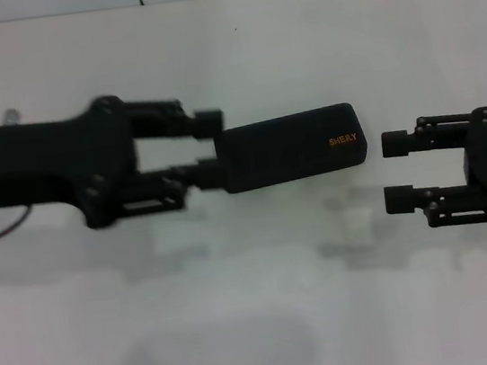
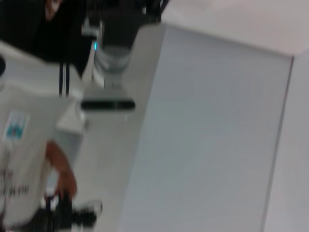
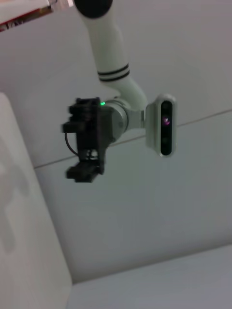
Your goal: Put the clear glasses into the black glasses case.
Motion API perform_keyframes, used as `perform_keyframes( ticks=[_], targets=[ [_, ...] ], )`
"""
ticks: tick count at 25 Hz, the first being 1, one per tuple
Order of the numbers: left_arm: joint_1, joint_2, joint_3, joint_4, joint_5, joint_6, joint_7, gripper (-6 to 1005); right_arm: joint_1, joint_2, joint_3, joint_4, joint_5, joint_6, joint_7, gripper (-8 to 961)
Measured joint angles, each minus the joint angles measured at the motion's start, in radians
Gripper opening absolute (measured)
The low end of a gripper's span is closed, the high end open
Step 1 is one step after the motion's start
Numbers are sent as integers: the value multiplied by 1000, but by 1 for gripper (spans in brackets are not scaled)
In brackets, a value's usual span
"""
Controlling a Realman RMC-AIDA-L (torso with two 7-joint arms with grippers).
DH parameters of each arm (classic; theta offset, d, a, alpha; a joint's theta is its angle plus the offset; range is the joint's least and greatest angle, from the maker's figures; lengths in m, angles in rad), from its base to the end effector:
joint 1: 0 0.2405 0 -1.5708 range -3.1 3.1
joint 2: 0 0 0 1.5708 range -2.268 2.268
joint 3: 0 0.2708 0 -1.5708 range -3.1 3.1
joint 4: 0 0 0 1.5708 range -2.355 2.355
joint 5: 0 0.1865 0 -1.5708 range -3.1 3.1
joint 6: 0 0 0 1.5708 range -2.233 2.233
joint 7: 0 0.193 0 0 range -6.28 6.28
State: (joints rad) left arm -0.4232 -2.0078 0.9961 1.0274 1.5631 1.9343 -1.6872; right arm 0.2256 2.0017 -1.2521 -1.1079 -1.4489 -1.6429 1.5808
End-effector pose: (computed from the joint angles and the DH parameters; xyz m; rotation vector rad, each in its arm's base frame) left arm -0.1607 0.2735 0.0135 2.8670 0.3447 1.0116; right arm 0.1883 0.2653 -0.0140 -2.8609 0.4162 0.9568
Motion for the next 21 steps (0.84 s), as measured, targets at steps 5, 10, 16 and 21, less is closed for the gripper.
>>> perform_keyframes(
  ticks=[5, 10, 16, 21],
  targets=[
    [-3, 35, -61, -81, -83, 60, 23, 547, 8, 0, -18, -1, 25, -12, -2, 662],
    [3, 43, -65, -87, -80, 60, 55, 570, 11, 0, -28, -3, 56, -43, -6, 666],
    [-35, 75, -74, -251, -22, 57, 76, 575, 22, 4, -82, 4, 115, -31, -32, 681],
    [-53, 81, -68, -340, 25, 64, 149, 575, 33, 5, -125, 1, 116, 8, -34, 692]
  ],
)
